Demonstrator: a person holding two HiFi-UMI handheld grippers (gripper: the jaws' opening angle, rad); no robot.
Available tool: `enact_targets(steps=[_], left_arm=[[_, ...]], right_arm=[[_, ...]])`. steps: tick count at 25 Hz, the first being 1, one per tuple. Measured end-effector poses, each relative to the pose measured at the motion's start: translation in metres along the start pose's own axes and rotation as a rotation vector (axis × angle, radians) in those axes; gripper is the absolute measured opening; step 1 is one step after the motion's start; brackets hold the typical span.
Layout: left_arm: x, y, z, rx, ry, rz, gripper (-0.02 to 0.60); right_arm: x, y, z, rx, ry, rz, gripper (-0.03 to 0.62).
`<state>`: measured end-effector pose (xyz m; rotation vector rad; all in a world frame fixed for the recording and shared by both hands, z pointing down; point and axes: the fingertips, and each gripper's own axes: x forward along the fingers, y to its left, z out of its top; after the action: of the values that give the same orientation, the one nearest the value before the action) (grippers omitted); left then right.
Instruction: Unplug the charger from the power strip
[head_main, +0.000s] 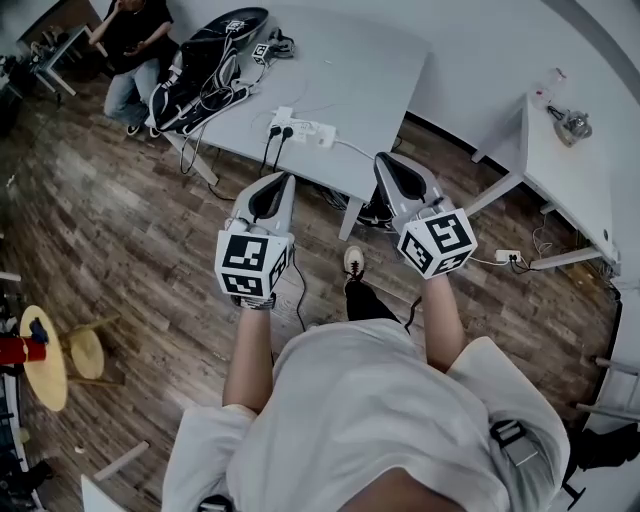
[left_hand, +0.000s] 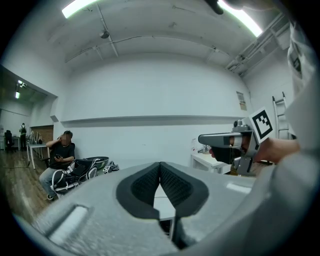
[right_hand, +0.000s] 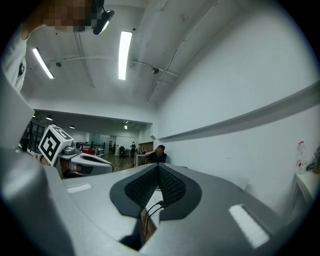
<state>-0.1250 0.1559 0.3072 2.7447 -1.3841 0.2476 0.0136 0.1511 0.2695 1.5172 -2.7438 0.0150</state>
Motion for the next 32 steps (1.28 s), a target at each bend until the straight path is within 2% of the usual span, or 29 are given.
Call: enact_targets(steps=[9,13,22,25,32], left_arm=[[0.106,0.040,0.012,0.017,0.035,0.046,0.005],[0.146,0.048,0.004,-0.015,0.069,0.057,0.005],[0.205,0.065,-0.037,-0.083,0.184,0.136,0.048],[0.215,0.065,-0.054,-0.108,0.225,0.141,0.075],[0.231,0.077,-0.114,-0.180,0.342,0.162,0.120]], right_arm=[[0.085,-0.079,-0.008,-0.058,0.014,0.070,0.002],[0.117,-0.106,-0.017,-0.046,0.039,0.132,0.002],[0.172,-0.154,-0.070,0.013,0.157,0.254,0.003],[0.189,-0.164,-0.094,0.012,0.205,0.301,0.049],[0.219,-0.171,-0.155,0.010,0.311,0.350,0.060]])
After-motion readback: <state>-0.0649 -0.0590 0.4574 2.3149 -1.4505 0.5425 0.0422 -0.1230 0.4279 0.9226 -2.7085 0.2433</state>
